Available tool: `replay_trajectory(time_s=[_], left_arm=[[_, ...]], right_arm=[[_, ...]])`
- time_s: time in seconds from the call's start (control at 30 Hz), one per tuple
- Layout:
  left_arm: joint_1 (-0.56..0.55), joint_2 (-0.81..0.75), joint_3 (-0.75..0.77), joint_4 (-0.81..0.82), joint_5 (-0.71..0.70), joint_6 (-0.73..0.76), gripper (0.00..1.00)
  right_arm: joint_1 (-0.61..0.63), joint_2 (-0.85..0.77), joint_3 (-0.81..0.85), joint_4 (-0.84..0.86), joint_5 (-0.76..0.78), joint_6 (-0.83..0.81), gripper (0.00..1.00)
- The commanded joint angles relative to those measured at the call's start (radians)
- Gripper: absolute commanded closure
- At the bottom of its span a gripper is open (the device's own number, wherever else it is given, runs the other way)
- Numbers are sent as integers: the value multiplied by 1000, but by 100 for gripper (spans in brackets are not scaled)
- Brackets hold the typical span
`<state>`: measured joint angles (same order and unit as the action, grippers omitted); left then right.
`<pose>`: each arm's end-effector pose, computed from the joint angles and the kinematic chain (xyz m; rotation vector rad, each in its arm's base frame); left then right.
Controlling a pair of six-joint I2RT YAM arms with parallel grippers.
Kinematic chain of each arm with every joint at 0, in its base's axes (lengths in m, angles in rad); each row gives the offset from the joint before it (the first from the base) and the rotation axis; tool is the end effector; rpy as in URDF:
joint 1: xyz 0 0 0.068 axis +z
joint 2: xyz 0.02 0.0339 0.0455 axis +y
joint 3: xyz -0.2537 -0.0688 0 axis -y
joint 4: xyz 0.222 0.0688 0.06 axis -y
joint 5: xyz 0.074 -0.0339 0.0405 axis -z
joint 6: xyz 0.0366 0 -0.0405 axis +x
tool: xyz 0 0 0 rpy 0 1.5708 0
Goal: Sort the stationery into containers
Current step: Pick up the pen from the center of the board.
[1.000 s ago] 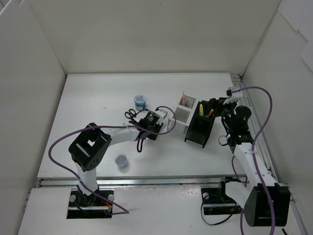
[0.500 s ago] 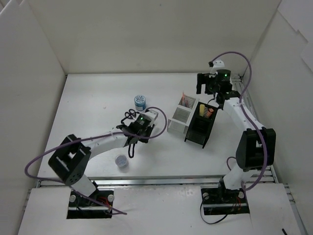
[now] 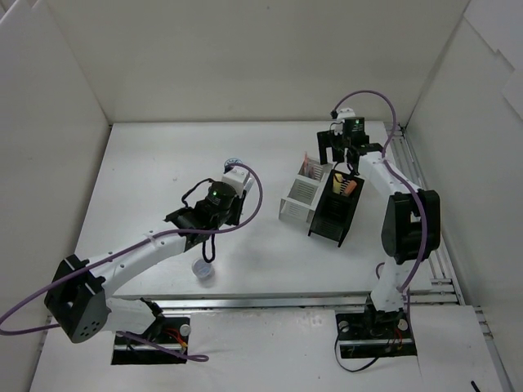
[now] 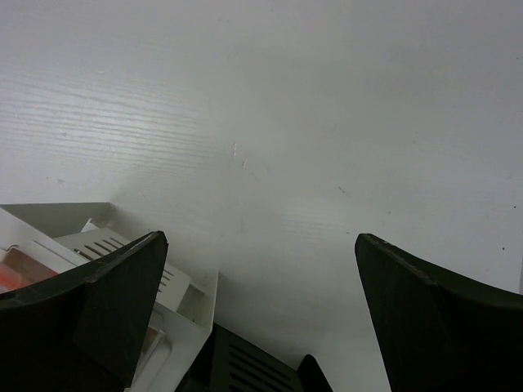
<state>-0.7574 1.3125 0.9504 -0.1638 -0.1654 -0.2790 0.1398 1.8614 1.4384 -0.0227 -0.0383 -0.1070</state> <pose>0.2071 -0.1875 0.2810 0.4037 2.0824 -0.4517 0.4152 0.0598 0.2725 -0.2724 1.9982 0.0595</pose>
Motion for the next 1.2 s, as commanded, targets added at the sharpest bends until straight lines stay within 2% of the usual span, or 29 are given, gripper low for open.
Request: replay_trajectory(time_s=[0.0,0.33,0.6,0.67,0.7,0.77,0.8,0.87,0.9,1.0,1.17], left_arm=[[-5,-36,27,18,-48,17,100],[-5,-42,45,18,-83,37,100],[4,-50,86,9,-63,61,100],[4,-56,108,-5,-25,60,100],[16,-58,119,-16,18,58,100],[29,-56,162,-75,59,29,100],[49,-53,178,-98,114,21,100],[64,-50,231,-189,150,-25,100],[64,-50,244,-213,215,-34,100],[102,-65,264,-279,343,-74,100],[127,-96,269,-342,518,-138,99]], right_arm=[[17,-59,-12,-37,-2,-11,2],[20,-163,-96,-36,-15,-8,2],[21,-237,-58,-33,84,-14,2],[38,-280,-76,-1,10,-92,2],[52,-335,-120,18,-17,-182,2],[102,-402,-186,70,-162,-345,2],[128,-469,-260,87,-194,-484,2],[194,-549,-312,109,-280,-600,2],[211,-564,-341,107,-314,-690,2],[289,-597,-335,49,-498,-832,2],[380,-599,-286,-97,-655,-1000,2]])
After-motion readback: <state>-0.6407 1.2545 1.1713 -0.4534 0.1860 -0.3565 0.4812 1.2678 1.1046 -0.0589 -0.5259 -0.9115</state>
